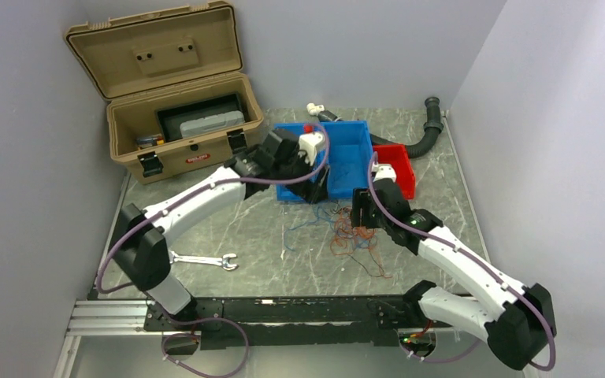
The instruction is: Untangle the cables
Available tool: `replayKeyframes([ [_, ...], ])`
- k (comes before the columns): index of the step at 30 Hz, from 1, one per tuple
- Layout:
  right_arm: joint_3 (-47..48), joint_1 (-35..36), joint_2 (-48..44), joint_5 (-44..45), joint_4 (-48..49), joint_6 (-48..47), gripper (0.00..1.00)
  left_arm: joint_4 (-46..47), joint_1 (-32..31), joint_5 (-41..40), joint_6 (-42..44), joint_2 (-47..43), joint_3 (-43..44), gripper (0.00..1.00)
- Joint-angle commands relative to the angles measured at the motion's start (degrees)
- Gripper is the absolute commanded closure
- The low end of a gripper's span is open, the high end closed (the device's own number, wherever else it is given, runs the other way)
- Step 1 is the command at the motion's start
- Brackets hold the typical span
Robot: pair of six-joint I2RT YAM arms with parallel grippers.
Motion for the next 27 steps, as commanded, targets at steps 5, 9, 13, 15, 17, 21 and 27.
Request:
replayKeyframes([
  [5,-2.61,-0.14,7.20,-8.57,6.03,-0.77,0.47,9.27,-2.40,-3.43,-3.15,-9.62,-19.98,0.12],
  [9,-2.07,-0.11,11.34,-10.91,8.44,-0.60,0.57,10.00,-2.39,-4.93,-3.61,-13.11,-24.63,0.12],
  [13,-1.07,0.38,15.13,-13.44,10.27,0.25,0.87,14.41,-2.39,-3.78,-4.86,-16.74,-30.04,0.13],
  [15,-0.70,1.12,16.00,-15.99,11.85,0.85,1.00,18.13,-2.39,-2.31,-6.13,-19.12,-33.44,0.12],
  [17,-0.11,2.67,16.12,-19.33,13.81,1.23,1.00,21.30,-2.43,-1.81,-7.40,-21.68,-36.81,0.12],
  [21,2.56,8.27,16.17,-22.98,17.52,2.78,1.00,23.30,-2.39,-3.71,-7.93,-27.00,-41.33,0.11],
  [27,9.20,15.19,17.61,-22.72,20.94,4.56,1.00,23.58,-2.34,-5.57,-7.96,-32.54,-44.70,0.10],
])
